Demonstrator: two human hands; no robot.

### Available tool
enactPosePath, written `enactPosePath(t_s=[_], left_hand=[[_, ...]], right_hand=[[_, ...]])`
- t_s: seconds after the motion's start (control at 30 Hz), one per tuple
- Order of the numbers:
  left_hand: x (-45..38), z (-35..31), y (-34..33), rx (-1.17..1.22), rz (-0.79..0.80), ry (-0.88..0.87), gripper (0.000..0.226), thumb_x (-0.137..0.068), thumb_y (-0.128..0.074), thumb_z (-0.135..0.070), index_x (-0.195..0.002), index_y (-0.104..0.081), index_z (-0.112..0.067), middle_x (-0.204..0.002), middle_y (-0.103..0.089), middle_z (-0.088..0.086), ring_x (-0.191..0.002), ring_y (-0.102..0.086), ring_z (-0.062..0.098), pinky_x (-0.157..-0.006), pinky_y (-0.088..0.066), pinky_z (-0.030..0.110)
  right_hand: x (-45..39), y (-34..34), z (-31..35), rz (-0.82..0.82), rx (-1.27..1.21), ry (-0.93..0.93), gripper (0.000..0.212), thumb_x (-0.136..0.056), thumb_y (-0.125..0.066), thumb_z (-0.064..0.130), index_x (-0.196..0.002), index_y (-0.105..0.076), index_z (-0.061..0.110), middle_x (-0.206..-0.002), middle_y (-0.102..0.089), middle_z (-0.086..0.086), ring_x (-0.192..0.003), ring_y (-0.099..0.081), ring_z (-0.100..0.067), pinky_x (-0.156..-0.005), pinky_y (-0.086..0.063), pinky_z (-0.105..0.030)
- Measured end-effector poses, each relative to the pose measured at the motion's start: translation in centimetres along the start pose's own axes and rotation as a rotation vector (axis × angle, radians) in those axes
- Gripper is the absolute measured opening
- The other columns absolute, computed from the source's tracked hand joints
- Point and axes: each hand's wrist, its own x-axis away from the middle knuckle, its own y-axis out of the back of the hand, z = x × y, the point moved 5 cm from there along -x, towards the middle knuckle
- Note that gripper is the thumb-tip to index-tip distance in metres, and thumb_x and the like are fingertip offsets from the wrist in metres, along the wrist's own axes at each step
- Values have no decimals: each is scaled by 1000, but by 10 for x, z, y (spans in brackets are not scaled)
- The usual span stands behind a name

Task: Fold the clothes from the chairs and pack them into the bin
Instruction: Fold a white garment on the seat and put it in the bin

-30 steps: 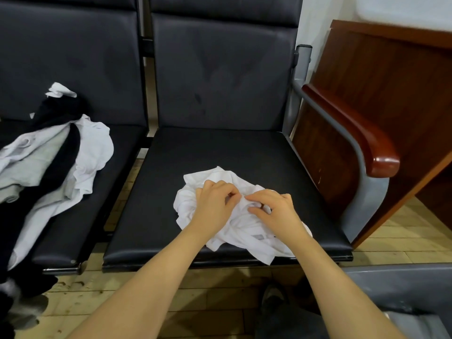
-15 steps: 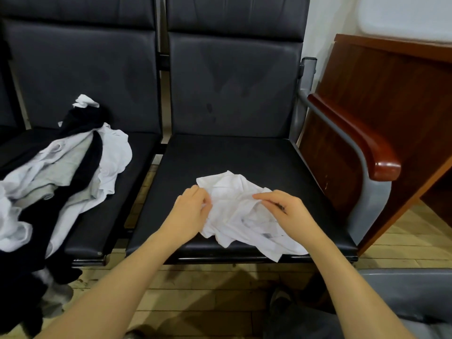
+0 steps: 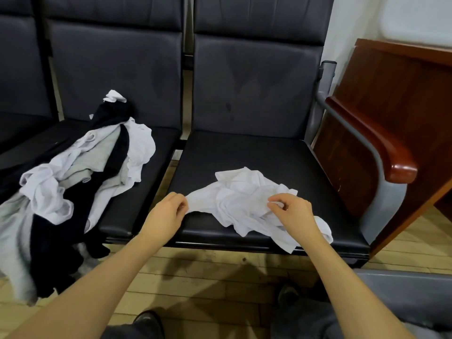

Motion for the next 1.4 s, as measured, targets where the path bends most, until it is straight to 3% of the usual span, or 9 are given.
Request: enactPosePath(t_s=[0.13, 0.27, 0.4, 0.53, 0.7, 0.9, 1.0, 1.13, 1.4], left_hand=[[1, 5, -2, -118, 8, -21, 13, -85, -69, -20, -85, -70, -7, -89, -62, 4, -85, -57, 22, -71, -52, 37], [1, 7, -2, -162, 20, -113, 14, -75, -78, -17, -80, -71, -5, -84, -64, 6, -75, -61, 27, -63, -54, 37], [-2, 6, 4, -125, -13, -72, 13, -87, -66, -21, -87, -70, -8, -86, -66, 4, -80, -61, 25, -67, -50, 37], [-10, -10, 21, -46, -88, -41, 16, -93, -58, -24, -92, -67, -11, -81, -65, 4, -72, -60, 22, -64, -46, 32], [-28, -54, 58, -166, -216, -239, 10, -89, -61, -9, -84, -69, -7, -74, -64, 8, -64, -62, 29, -60, -45, 37], [-57, -119, 118, -270, -343, -396, 6, -79, -70, 0, -78, -70, -6, -68, -61, 8, -60, -59, 30, -55, -46, 38], [-68, -148, 147, -375, -382, -440, 15, -68, -79, 3, -74, -70, -8, -66, -60, 6, -58, -57, 26, -51, -43, 34], [-73, -185, 191, -423, -489, -494, 15, -68, -80, 0, -74, -71, -10, -72, -61, 6, -61, -56, 26, -51, -39, 32], [-74, -228, 270, -330, -603, -392, 11, -85, -60, 4, -90, -68, -2, -92, -62, 12, -77, -60, 32, -64, -51, 44]], right_hand=[[-2, -3, 1, 28, 84, 33, 7, -91, -62, 21, -87, -65, 27, -80, -56, 20, -86, -59, -12, -103, -39, -43], [-6, -9, -5, 83, 142, 25, 9, -94, -57, 21, -89, -58, 29, -84, -57, 16, -94, -57, -14, -103, -36, -35], [-5, -10, -2, 120, 374, 144, 22, -99, -45, 22, -102, -66, 27, -100, -60, 8, -86, -49, -9, -83, -15, -21], [-4, -3, 1, 174, 516, 143, 24, -99, -44, 23, -103, -67, 28, -102, -61, 6, -84, -48, -9, -88, -25, -25], [-3, 36, 28, 60, 381, 120, 15, -96, -51, 20, -86, -57, 28, -96, -60, 6, -90, -57, -14, -99, -38, -36], [-13, 112, 78, -213, 430, 157, 16, -99, -45, 20, -101, -61, 20, -107, -56, 2, -106, -52, -20, -96, -33, -37], [-11, 149, 102, -264, 256, 134, 10, -99, -45, 17, -97, -55, 18, -104, -55, -2, -100, -54, -21, -93, -41, -37], [1, 199, 138, -368, 22, 202, 4, -100, -43, 17, -97, -46, 18, -94, -57, -7, -78, -56, -15, -64, -44, -23], [29, 277, 195, -503, -164, 364, 20, -101, -38, 13, -115, -53, 12, -103, -57, -6, -88, -52, -15, -62, -35, -7]])
